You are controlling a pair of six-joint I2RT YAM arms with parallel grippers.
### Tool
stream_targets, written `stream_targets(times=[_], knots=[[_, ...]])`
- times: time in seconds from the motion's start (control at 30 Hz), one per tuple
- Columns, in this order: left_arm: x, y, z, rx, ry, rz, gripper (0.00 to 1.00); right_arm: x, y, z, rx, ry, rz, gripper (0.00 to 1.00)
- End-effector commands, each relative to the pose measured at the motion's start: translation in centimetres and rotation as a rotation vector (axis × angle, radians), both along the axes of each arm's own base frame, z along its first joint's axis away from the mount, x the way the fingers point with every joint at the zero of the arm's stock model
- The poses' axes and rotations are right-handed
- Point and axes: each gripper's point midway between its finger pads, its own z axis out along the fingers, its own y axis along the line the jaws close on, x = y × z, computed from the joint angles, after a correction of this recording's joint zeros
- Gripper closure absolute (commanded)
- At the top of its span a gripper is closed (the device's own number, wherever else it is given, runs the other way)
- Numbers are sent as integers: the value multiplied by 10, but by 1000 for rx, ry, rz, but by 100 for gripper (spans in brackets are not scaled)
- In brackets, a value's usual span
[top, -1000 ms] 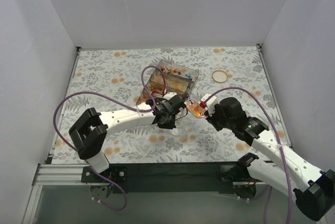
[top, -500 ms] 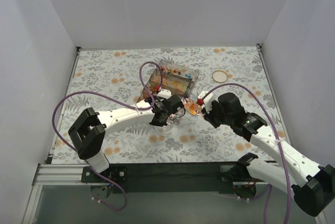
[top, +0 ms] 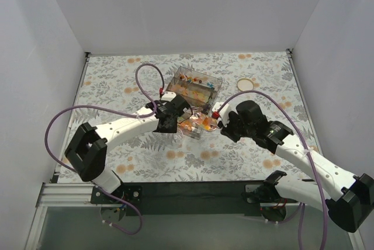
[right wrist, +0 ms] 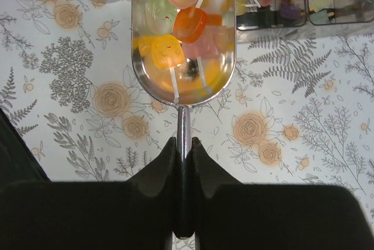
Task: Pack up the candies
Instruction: Move the packing bottle to the center of the board, then place the fake candies in the packing bottle.
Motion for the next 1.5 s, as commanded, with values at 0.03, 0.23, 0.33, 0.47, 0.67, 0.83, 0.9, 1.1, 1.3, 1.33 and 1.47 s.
stream_targets(times=[0.03, 0.23, 0.33, 0.47, 0.67, 0.83, 0.9, 1.1, 1.3, 1.33, 1.47], knots=[[16, -2, 52, -195, -131, 40, 51, -4, 24, 21, 24, -37, 89, 99], [31, 37, 81, -268, -234, 122, 36, -14, 43, 15, -28, -1, 181, 99], [35, 66, 81, -275, -285, 186, 27, -17, 51, 12, -69, 15, 219, 99], [41, 98, 71, -302, -364, 237, 17, -19, 59, 9, -115, 25, 267, 99], [34, 127, 54, -341, -424, 277, 14, -16, 66, 6, -183, 47, 313, 99], [29, 126, 58, -397, -482, 277, 14, -14, 67, -4, -252, 79, 321, 99], [28, 127, 59, -403, -508, 269, 14, -12, 68, -4, -277, 83, 318, 99], [32, 130, 70, -397, -569, 248, 14, -2, 70, 1, -367, 63, 300, 99], [34, 133, 73, -388, -591, 259, 14, 0, 70, 2, -471, 46, 295, 99], [34, 133, 73, -387, -591, 259, 14, 1, 71, 5, -476, 43, 295, 99], [34, 133, 74, -388, -595, 257, 14, -2, 70, 2, -566, 37, 309, 99]])
